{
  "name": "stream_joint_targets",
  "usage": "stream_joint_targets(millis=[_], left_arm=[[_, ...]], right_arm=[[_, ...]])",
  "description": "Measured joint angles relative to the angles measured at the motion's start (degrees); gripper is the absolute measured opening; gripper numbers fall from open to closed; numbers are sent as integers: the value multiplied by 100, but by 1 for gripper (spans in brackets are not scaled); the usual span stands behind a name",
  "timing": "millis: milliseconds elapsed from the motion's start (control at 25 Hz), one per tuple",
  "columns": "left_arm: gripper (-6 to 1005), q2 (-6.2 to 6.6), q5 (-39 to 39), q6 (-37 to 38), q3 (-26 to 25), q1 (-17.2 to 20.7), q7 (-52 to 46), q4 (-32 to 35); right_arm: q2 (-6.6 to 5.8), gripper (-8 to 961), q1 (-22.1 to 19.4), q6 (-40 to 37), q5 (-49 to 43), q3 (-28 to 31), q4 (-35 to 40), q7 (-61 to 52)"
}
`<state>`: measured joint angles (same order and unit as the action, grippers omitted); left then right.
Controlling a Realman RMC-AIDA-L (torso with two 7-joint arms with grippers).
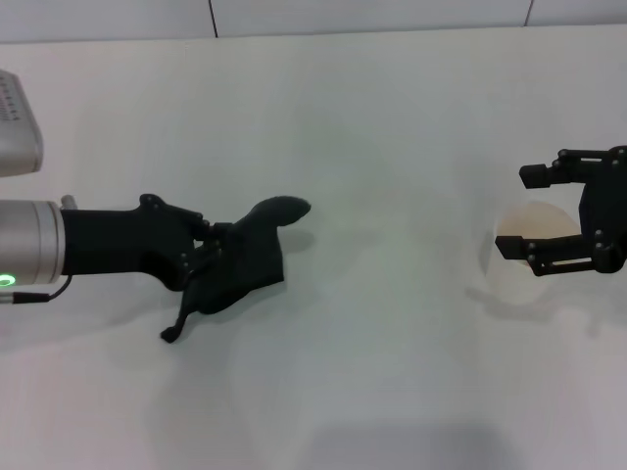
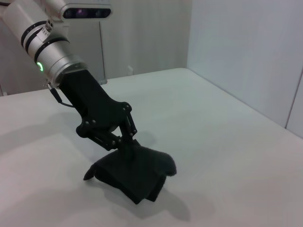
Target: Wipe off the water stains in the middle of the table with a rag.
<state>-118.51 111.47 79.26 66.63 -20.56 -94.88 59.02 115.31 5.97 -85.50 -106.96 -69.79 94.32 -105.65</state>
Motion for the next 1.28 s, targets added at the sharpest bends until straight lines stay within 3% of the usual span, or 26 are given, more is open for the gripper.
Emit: stream_joint_targets(millis=[240,640,760,1000,1280], left_arm=[[149,76,196,306,-60,-62,-349,10],[378,38,180,652,-493,70,-416,430],[626,33,136,1182,-745,103,-218,620],[840,74,-181,2662,-1341,104,-23,955],[836,228,-261,3275,-1545,195,-280,1379]], right_arm=[[0,827,19,11,0,1,23,0],[0,828,26,26,49,1,4,0],[0,828,27,32,50,7,-47,0],[0,828,40,34,53,8,-115,0],[-6,828,47,8,21,8,-231,0]])
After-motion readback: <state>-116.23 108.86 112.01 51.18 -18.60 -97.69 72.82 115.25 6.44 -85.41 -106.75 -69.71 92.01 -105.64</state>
